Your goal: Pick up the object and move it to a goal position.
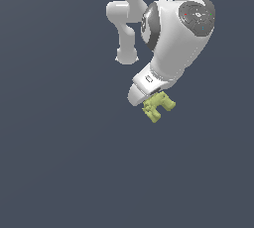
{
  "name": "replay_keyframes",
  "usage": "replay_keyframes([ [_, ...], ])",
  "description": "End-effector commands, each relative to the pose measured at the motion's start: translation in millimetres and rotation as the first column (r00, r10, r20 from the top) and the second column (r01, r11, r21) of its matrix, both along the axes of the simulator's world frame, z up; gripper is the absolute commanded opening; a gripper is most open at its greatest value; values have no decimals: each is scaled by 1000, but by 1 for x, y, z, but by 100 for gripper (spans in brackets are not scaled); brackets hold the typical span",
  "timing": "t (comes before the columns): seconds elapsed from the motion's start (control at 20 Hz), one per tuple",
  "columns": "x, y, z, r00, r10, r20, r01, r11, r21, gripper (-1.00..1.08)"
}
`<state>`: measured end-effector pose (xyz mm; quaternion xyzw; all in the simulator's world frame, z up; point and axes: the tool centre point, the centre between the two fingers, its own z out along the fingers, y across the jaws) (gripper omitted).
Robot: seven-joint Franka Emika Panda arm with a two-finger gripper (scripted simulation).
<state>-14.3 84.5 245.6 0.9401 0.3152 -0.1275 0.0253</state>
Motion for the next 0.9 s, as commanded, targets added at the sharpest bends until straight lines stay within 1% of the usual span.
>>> replay_keyframes([
  [0.0,2,5,24,1000,0,-1,0,1000,0,-100],
  [0.2,6,12,52,1000,-1,-2,1,1000,0,-100],
  [0.4,9,16,71,1000,-1,-2,1,1000,-1,-100],
  [0.6,11,19,82,1000,-2,-2,2,1000,-1,-100],
  [0.85,12,19,85,1000,-2,-2,2,1000,-1,-100],
])
